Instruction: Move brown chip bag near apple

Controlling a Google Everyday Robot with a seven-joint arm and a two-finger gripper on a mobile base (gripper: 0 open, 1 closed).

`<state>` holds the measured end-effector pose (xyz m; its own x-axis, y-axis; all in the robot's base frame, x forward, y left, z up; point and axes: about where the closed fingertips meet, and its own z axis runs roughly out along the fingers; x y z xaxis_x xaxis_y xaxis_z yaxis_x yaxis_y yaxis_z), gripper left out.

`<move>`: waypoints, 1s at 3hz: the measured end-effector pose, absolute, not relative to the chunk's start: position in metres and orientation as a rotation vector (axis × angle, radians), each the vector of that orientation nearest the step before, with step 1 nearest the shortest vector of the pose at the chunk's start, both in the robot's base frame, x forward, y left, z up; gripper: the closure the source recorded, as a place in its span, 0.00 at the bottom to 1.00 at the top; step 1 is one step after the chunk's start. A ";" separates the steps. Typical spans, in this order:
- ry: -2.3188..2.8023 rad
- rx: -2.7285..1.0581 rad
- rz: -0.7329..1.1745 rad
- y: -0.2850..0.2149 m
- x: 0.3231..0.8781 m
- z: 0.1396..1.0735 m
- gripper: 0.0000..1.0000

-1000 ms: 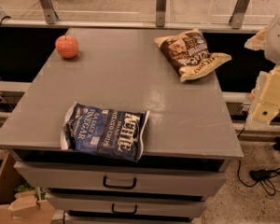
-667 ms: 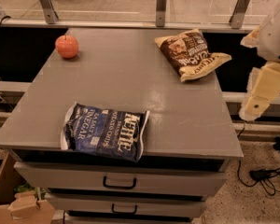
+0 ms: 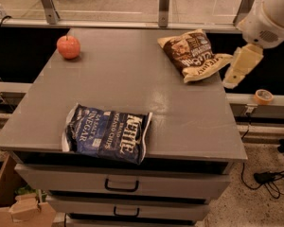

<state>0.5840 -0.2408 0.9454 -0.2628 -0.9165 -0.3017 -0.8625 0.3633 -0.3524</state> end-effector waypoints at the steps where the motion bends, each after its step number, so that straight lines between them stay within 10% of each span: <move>1: 2.139 -1.426 -0.117 -0.242 0.647 0.938 0.00; 3: 2.138 -1.270 0.063 -0.230 0.711 0.907 0.00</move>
Offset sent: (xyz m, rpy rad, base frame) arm 0.1515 0.0113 -0.0276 0.3213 -0.0846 -0.1131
